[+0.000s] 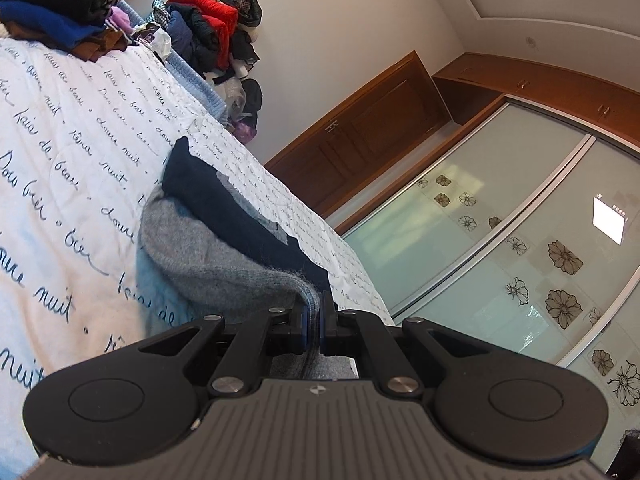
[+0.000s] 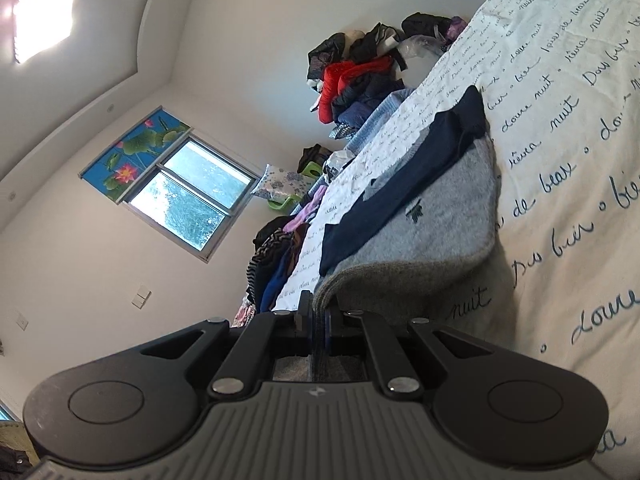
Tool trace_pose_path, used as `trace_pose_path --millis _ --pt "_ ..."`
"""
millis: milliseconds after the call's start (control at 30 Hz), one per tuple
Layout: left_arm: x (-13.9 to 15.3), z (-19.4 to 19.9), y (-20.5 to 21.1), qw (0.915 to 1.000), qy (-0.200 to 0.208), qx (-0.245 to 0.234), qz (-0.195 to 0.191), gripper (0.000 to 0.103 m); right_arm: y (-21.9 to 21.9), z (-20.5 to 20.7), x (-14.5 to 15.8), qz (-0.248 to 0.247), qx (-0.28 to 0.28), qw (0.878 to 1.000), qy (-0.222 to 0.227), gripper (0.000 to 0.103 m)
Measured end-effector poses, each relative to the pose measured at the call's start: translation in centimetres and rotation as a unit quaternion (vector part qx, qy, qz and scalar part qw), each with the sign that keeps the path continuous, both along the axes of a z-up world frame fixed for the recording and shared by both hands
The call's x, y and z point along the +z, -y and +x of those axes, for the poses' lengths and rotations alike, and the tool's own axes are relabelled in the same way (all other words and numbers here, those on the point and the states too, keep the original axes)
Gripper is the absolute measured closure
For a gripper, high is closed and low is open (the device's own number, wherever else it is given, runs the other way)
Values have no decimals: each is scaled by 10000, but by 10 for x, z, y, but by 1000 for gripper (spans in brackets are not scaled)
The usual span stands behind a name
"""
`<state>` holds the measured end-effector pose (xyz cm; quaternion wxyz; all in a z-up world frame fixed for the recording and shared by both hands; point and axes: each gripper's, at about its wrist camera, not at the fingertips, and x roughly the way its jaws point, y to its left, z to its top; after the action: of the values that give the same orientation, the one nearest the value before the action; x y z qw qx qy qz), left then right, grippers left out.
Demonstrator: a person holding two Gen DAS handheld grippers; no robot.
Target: Fold small clothes
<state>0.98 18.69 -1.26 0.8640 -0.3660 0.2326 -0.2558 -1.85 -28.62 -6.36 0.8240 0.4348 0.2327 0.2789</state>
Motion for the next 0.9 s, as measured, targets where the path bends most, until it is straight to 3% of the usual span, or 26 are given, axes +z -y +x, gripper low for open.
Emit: trace_pose_path --millis 467,900 --pt "35 53 5 9995 29 111 284 98 17 55 21 142 -289 9990 325 97" --pt "52 136 15 9978 -37 317 573 98 36 125 15 230 -619 9975 238 97"
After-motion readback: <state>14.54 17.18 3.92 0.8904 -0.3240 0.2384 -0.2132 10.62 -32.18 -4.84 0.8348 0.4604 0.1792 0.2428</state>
